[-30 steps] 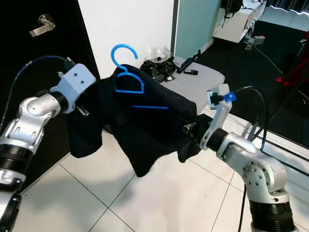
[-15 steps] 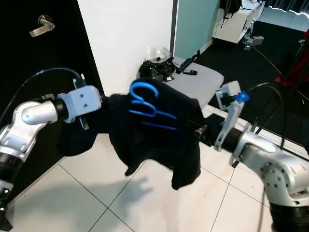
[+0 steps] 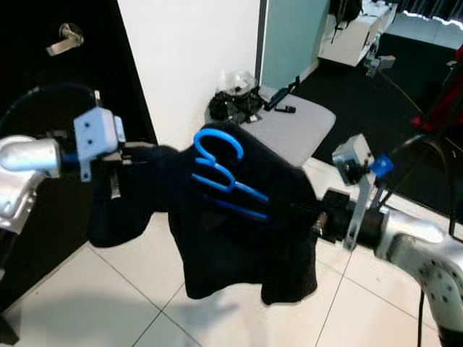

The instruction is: Hang hanger

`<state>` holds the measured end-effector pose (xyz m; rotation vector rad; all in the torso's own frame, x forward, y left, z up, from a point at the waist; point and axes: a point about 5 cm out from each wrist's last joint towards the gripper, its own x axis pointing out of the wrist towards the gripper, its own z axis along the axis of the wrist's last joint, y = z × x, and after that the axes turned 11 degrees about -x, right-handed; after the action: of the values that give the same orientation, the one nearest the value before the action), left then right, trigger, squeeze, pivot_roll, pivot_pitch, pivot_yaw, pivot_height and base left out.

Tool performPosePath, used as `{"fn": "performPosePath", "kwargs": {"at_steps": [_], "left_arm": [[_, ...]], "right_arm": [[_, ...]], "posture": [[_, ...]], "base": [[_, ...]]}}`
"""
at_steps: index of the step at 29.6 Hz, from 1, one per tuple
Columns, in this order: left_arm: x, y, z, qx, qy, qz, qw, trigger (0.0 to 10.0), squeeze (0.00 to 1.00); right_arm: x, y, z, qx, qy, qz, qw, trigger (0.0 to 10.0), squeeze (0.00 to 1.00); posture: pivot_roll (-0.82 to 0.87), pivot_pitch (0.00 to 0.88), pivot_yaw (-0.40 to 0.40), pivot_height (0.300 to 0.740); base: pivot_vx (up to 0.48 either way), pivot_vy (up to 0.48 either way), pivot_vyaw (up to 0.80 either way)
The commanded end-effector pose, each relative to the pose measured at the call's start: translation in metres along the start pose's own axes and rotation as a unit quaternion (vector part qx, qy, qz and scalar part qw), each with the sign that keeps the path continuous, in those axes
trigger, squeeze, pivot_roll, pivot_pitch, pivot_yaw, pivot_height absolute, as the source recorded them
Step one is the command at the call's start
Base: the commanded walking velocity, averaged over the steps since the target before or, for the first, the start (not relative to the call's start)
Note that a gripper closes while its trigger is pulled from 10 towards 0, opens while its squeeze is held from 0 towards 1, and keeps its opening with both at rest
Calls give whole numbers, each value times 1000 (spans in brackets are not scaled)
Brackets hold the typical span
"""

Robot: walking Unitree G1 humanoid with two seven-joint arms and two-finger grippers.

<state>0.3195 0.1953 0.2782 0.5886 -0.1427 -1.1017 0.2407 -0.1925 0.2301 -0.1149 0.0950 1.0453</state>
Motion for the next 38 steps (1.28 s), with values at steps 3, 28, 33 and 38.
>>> {"fn": "performPosePath", "kwargs": {"at_steps": [3, 28, 33, 38], "left_arm": [[1, -6, 22, 1, -73, -46, 996, 10000, 0], [45, -10, -5, -59, -83, 65, 993, 10000, 0], [27, -5, 7, -45, -103, 14, 994, 10000, 0], [24, -1, 4, -39, -92, 26, 995, 10000, 0]], "right_arm": [[6, 6, -6, 9, 20, 24, 999, 10000, 0], [37, 41, 11, 2, -19, 142, 990, 10000, 0], [23, 37, -16, -25, 70, 136, 988, 10000, 1000], [13, 20, -19, -37, 92, 82, 992, 10000, 1000]], "posture": [[-10, 104, -30, 740], [-19, 112, -23, 740], [-15, 110, -21, 740], [-14, 112, -20, 740]], "base": [[0, 0, 0], [0, 0, 0], [0, 0, 0], [0, 0, 0]]}}
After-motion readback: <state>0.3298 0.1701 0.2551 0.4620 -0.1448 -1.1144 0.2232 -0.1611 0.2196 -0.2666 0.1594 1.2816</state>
